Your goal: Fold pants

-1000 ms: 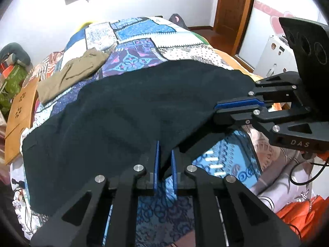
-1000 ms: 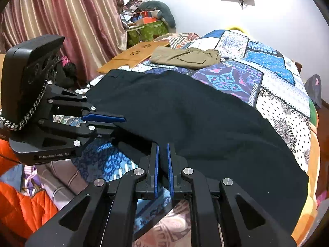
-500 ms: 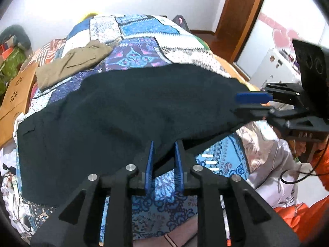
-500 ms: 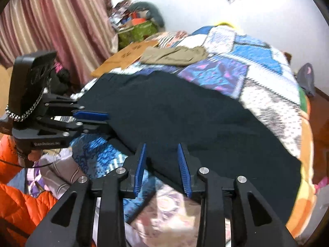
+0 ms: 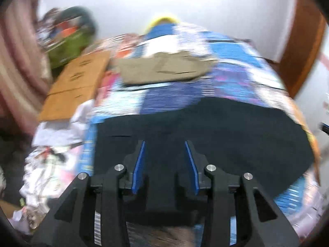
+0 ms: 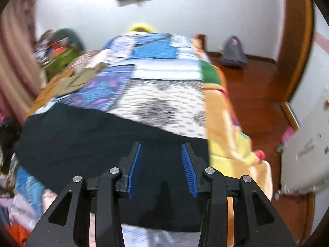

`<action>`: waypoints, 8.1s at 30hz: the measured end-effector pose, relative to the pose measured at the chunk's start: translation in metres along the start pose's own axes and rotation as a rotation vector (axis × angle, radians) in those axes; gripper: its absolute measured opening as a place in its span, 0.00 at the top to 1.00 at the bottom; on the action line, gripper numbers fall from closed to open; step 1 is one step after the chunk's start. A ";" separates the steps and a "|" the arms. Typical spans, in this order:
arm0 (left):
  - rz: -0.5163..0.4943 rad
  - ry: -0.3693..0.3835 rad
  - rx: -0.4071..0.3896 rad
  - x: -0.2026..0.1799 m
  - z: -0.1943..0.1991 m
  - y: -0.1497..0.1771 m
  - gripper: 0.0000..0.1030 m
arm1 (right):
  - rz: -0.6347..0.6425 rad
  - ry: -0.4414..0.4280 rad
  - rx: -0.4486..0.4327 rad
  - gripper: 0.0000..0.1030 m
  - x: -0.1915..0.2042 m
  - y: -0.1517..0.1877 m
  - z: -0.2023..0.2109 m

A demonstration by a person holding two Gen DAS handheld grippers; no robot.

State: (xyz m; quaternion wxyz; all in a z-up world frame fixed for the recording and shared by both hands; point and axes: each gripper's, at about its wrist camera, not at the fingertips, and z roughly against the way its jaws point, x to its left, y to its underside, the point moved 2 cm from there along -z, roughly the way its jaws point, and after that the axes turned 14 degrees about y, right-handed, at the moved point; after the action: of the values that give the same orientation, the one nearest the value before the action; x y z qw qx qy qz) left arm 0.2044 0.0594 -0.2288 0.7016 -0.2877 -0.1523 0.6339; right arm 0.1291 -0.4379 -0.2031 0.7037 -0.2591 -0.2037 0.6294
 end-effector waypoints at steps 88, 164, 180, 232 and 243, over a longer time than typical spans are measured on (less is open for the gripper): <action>-0.502 0.409 0.204 -0.335 -0.100 0.056 0.35 | -0.614 -0.176 0.253 0.19 -0.021 0.120 -0.010; -0.080 0.314 0.009 -0.109 -0.023 0.032 0.35 | 0.411 -0.246 0.011 0.47 0.237 0.029 0.023; -0.020 0.303 0.038 -0.083 -0.035 0.043 0.35 | 0.392 -0.262 -0.009 0.86 0.246 0.014 -0.005; -0.114 0.343 -0.010 -0.137 -0.033 -0.012 0.37 | 0.274 -0.297 -0.085 0.53 0.190 -0.024 0.028; -0.137 0.341 0.181 -0.156 -0.117 -0.018 0.80 | 0.332 -0.277 0.062 0.79 0.189 -0.029 -0.054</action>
State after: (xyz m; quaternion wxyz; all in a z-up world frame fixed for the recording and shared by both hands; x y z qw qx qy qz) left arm 0.2627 -0.1180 -0.2868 0.7817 -0.3157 0.0069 0.5378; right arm 0.2087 -0.2583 -0.2353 0.5635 -0.1783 -0.2333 0.7721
